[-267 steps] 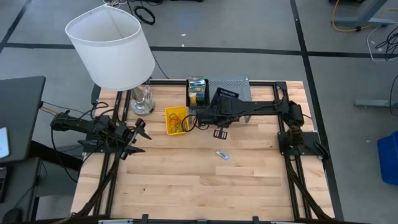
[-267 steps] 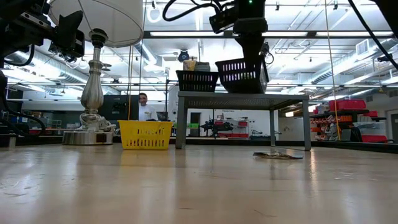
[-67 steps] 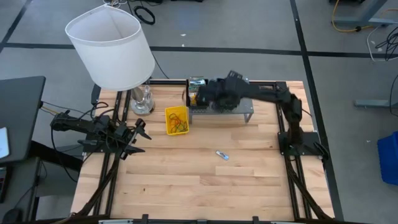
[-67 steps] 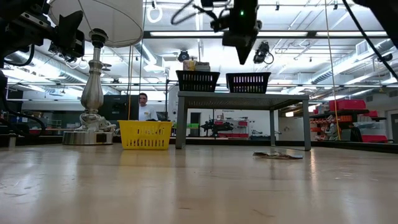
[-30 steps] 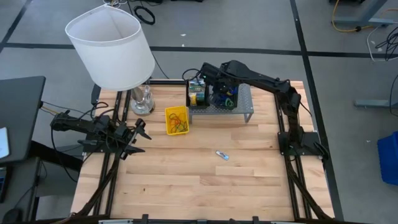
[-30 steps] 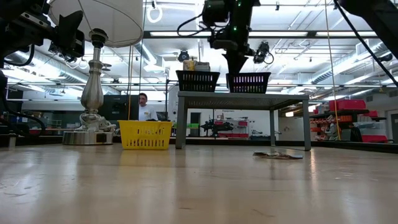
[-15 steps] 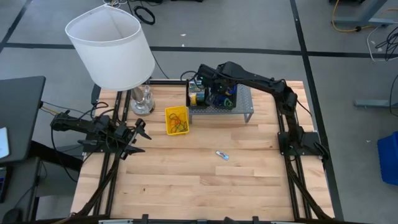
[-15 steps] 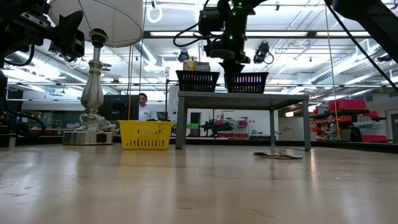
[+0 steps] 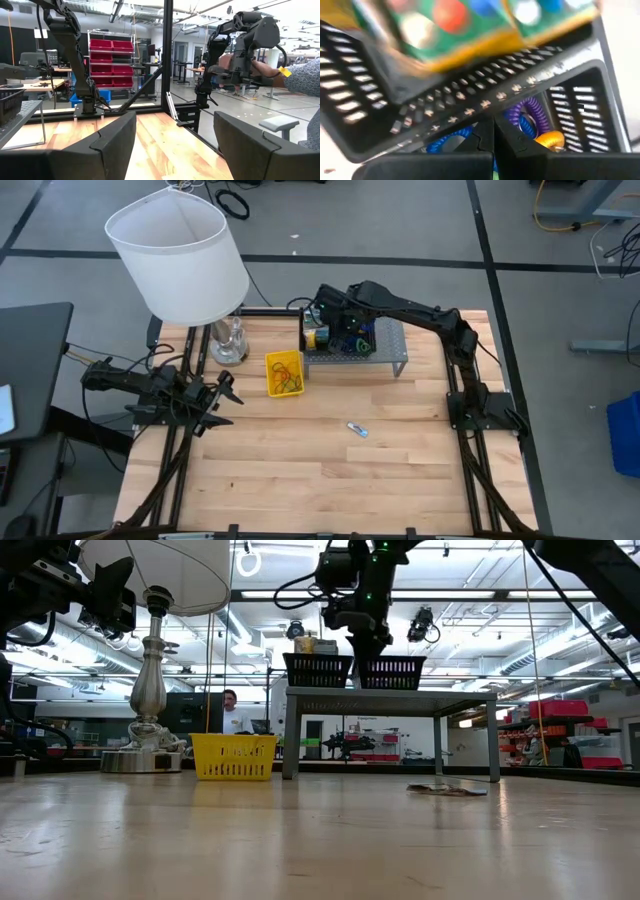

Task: Pick & Place Office Desk Supplies
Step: Put the black bin on the shelf, then put the yellow bin on the shelf

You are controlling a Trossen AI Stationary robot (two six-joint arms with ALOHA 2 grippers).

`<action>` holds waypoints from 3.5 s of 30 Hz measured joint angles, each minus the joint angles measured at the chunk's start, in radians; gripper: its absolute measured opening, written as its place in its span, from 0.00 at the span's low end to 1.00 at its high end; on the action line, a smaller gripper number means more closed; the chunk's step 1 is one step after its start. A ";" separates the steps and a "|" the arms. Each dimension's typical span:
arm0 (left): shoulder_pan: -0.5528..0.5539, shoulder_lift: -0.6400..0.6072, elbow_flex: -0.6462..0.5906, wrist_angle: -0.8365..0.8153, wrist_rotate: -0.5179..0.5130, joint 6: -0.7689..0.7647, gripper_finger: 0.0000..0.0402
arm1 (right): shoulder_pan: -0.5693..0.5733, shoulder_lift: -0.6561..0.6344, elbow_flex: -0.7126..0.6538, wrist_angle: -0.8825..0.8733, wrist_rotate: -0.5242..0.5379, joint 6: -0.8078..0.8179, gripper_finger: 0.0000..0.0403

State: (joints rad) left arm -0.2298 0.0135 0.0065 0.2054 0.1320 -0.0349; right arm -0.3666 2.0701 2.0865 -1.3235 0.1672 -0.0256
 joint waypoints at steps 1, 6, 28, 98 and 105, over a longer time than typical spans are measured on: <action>0.000 0.000 0.000 0.000 0.000 0.000 0.67 | 0.003 0.000 0.000 0.005 -0.003 -0.004 0.00; 0.000 0.000 0.000 0.000 0.000 0.000 0.67 | 0.007 0.000 0.000 0.010 0.005 0.005 0.00; 0.000 0.000 0.000 0.000 0.000 0.000 0.67 | 0.394 -0.064 0.002 0.012 0.338 -0.182 0.00; 0.000 0.001 0.000 0.005 0.000 0.000 0.67 | 0.367 0.354 0.001 0.558 0.013 -0.461 0.12; 0.000 0.001 0.000 0.005 0.000 0.000 0.67 | 0.405 0.354 0.001 0.489 -0.008 -0.431 0.02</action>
State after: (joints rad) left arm -0.2295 0.0147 0.0066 0.2100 0.1322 -0.0353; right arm 0.0384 2.4237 2.0876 -0.8341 0.1596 -0.4562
